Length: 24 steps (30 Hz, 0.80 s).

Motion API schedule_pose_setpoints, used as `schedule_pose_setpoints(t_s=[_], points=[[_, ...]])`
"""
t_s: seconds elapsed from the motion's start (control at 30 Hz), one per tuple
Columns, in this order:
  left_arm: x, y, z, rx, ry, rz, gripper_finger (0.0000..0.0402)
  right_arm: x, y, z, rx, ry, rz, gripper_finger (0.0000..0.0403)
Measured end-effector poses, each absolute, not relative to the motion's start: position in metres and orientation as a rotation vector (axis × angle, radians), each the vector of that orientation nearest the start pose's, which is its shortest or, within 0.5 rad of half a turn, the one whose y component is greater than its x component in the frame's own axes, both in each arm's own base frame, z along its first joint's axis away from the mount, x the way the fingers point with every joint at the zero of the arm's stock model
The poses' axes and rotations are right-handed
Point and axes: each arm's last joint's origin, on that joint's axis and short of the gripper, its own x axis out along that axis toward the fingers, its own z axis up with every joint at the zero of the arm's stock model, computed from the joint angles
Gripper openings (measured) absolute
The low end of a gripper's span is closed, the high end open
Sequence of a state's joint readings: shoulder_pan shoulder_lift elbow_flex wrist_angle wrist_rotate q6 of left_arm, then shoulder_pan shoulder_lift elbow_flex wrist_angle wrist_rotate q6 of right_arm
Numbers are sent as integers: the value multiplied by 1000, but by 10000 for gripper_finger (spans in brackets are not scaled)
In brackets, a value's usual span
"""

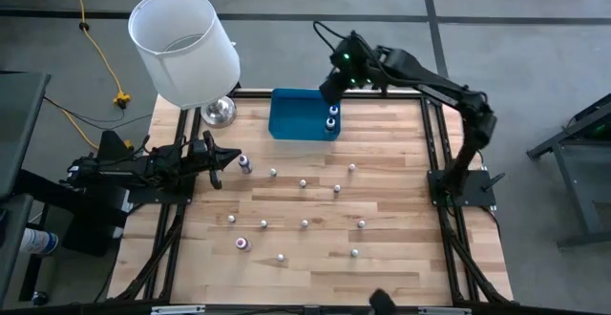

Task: Pick & Place food coloring
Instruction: Put the small violet food coloring bottle into the blue bin

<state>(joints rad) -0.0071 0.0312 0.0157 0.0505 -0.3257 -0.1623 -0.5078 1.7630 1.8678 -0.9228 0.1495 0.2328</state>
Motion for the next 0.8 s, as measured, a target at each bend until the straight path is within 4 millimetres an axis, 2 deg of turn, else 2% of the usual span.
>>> schedule_pose_setpoints(t_s=[0.2, 0.33, 0.6, 0.8], points=[[97, 9, 171, -167, -60, 315, 0, 337, -224, 341, 354, 851, -753, 62], [97, 9, 171, -167, -60, 315, 0, 343, -243, 313, 363, 930, -768, 64], [97, 9, 171, -167, -61, 315, 0, 357, -263, 262, 459, 1034, -721, 63], [97, 9, 171, -167, -61, 315, 0, 361, -267, 238, 503, 1105, -705, 68]])
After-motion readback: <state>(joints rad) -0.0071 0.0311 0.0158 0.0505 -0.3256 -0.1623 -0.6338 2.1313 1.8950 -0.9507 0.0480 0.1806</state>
